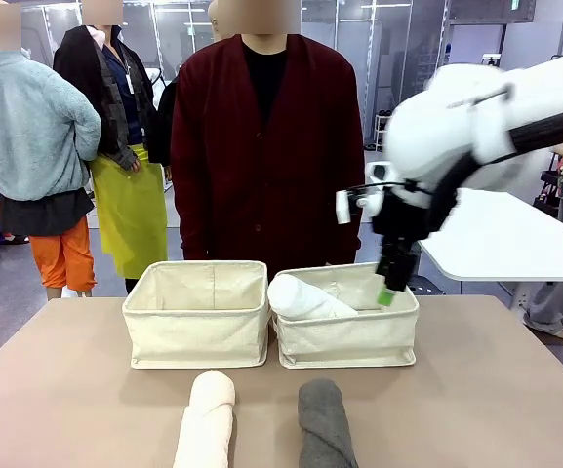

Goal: Divide the towels into two baskets.
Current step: Pick up one hotel-folded towel from the bottom of the table and place it in the Fabric basket indicated by the person.

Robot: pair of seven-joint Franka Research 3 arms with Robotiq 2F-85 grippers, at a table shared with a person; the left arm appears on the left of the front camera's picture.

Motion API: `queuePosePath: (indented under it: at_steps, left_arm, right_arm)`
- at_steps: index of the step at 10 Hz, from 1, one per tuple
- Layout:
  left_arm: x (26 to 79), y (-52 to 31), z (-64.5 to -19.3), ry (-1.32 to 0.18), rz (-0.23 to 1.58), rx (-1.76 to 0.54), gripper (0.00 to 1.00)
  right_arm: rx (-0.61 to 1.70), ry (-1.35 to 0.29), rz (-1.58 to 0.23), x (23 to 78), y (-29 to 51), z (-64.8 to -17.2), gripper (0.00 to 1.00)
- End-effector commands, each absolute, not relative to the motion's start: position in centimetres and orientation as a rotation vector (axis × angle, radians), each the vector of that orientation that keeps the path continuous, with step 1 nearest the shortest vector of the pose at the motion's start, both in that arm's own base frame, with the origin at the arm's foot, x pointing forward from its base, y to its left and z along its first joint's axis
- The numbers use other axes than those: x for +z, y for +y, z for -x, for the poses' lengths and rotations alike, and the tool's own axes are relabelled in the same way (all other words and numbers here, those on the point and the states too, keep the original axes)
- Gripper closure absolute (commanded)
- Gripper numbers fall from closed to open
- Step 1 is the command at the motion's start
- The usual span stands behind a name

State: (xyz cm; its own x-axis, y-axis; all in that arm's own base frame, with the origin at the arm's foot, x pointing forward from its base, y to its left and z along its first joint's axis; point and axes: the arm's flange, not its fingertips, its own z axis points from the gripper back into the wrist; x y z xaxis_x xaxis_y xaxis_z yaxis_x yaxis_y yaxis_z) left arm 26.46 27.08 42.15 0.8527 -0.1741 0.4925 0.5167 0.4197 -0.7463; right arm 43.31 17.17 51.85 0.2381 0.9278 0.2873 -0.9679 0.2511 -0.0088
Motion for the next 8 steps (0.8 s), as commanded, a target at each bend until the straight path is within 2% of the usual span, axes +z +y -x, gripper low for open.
queuePosePath:
  at_steps: [1, 3, 4, 8]
  left_arm:
    - [42.3, 27.0, -26.1, -0.392, 1.067, -0.462, 0.0]
    - [42.3, 27.0, -26.1, -0.392, 1.067, -0.462, 0.0]
    - [42.3, 27.0, -26.1, -0.392, 1.067, -0.462, 0.0]
    - [42.3, 27.0, -26.1, -0.392, 1.067, -0.462, 0.0]
  right_arm:
    - [1.111, -0.347, -0.318, 52.6, 11.5, -39.1, 0.0]
    - [0.87, -0.422, -0.464, 53.0, 4.5, -36.4, 0.0]
    - [0.772, -0.464, -0.605, 52.8, 0.2, -35.3, 0.0]
    - [0.472, -0.437, -1.094, 48.5, -15.4, -33.4, 0.0]
